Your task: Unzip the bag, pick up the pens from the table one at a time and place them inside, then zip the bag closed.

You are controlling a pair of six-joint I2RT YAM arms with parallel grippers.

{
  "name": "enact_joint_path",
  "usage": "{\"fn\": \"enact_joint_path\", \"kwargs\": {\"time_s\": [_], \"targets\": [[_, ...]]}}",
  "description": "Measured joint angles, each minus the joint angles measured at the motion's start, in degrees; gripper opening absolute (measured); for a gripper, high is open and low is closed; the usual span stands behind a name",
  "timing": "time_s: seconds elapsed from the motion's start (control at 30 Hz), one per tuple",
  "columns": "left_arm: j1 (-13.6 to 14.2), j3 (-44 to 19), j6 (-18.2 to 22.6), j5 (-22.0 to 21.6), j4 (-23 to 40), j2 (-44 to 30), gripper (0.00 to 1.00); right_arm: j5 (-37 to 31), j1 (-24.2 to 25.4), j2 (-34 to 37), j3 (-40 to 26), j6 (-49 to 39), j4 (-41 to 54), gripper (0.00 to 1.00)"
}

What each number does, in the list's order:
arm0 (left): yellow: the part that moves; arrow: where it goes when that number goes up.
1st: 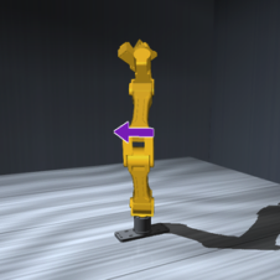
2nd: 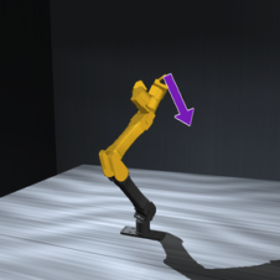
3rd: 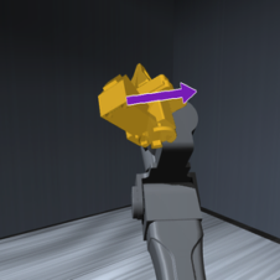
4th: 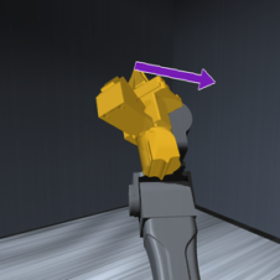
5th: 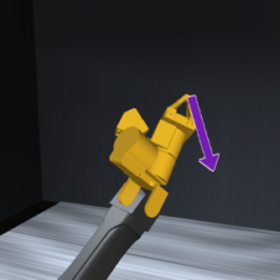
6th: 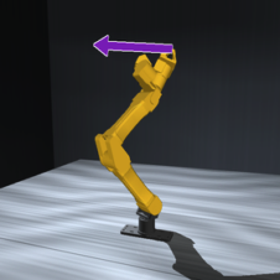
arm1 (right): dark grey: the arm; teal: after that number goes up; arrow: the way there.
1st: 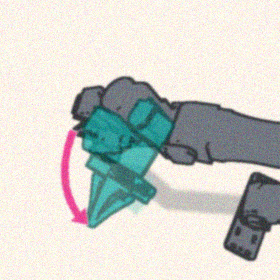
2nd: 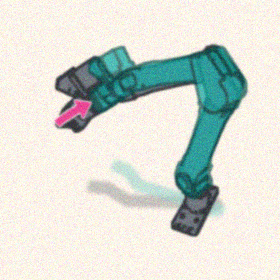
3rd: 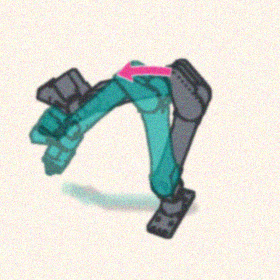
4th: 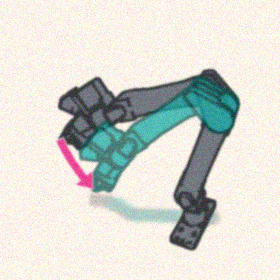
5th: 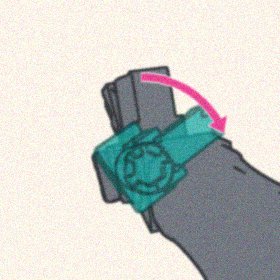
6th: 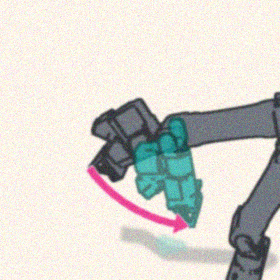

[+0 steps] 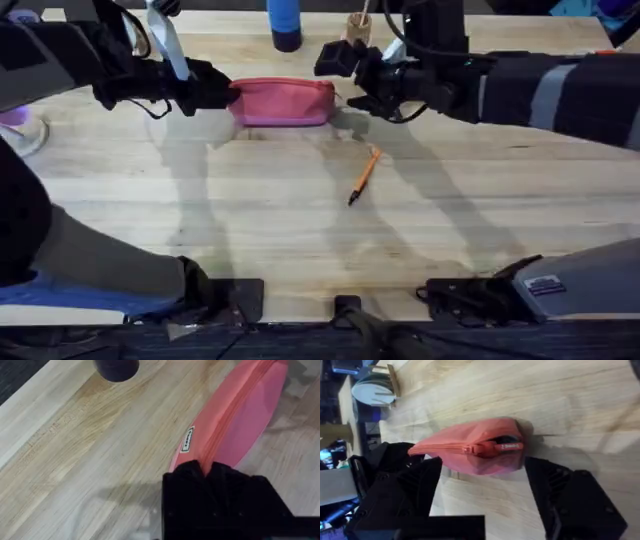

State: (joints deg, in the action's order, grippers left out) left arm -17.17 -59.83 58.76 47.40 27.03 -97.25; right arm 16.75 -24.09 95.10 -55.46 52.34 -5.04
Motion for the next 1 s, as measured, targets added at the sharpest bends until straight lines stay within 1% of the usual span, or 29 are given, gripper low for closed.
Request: {"fn": "enact_joint_path", "kwargs": {"time_s": [0.43, 0.63, 1.0], "targets": [[0.0, 0.0, 0.0, 0.0, 0.0, 0.0, 0.042, -0.1, -1.0, 4.5, 0.0, 1.8, -5.4, 0.997], [0.0, 0.0, 0.0, 0.0, 0.0, 0.0, 0.042, -2.3, -1.1, 4.7, 0.0, 2.5, -6.5, 0.997], [0.0, 0.0, 0.0, 0.0, 0.0, 0.0, 0.042, -3.4, -2.2, 6.2, 0.0, 4.7, -8.4, 0.99]]}}
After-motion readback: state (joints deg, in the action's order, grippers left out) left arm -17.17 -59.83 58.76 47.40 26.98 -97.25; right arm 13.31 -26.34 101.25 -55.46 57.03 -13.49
